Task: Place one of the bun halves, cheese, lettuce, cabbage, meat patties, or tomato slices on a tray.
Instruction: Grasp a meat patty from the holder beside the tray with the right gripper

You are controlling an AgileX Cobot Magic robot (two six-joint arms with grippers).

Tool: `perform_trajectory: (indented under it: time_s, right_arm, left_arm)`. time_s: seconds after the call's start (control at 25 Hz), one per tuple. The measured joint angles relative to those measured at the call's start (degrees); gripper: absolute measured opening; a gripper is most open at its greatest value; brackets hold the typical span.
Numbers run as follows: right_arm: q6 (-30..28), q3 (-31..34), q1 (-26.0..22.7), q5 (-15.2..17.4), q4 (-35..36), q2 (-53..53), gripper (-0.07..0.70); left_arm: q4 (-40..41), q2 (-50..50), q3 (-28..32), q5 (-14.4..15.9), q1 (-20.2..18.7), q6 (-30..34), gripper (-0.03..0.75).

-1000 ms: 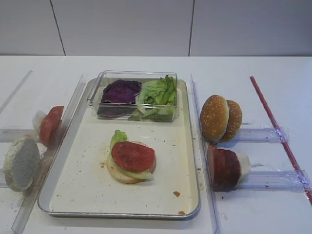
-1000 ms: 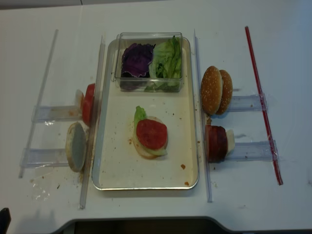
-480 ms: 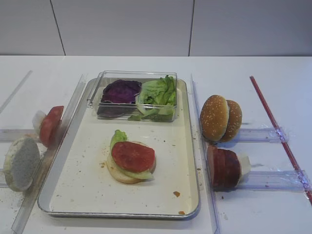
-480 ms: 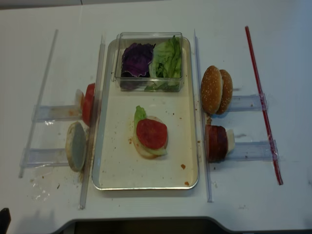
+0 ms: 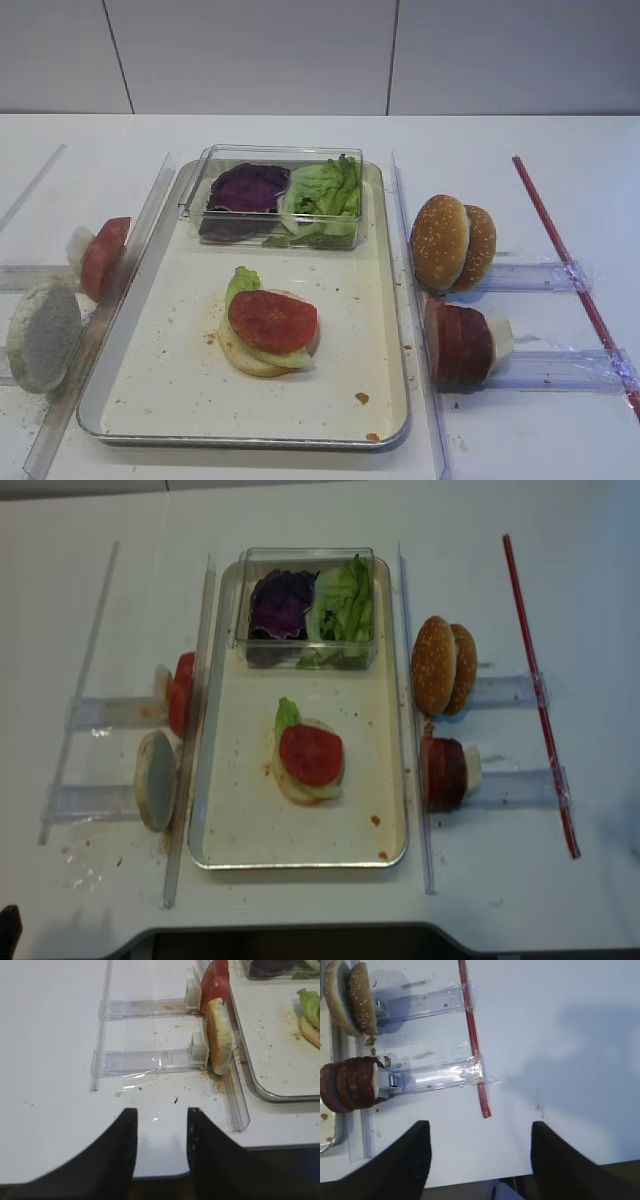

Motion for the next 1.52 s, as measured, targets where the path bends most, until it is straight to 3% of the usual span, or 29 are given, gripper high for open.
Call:
perform_trajectory:
  time_s: [0.2, 0.56, 1.12, 1.52]
  right_arm:
    - [2.0, -2.3, 0.0, -0.2, 5.2, 7.6, 0.531]
    - [2.0, -7.2, 0.8, -0.8, 12.9, 19.7, 0.55]
    - [15.3, -15.6, 26.6, -1.6, 7.8, 39.0, 0.55]
    - [16.5, -18.6, 30.6, -5.5, 9.0, 48.9, 0.55]
  left_arm:
    - [0.0, 0.0, 0.0, 0.0, 0.0, 0.0, 0.235]
    - [0.0, -0.1, 0.0, 0.0, 0.0, 0.0, 0.235]
    - [0.0, -0.1, 0.0, 0.0, 0.0, 0.0, 0.235]
    - [0.0, -0.1, 0.0, 0.0, 0.0, 0.0, 0.235]
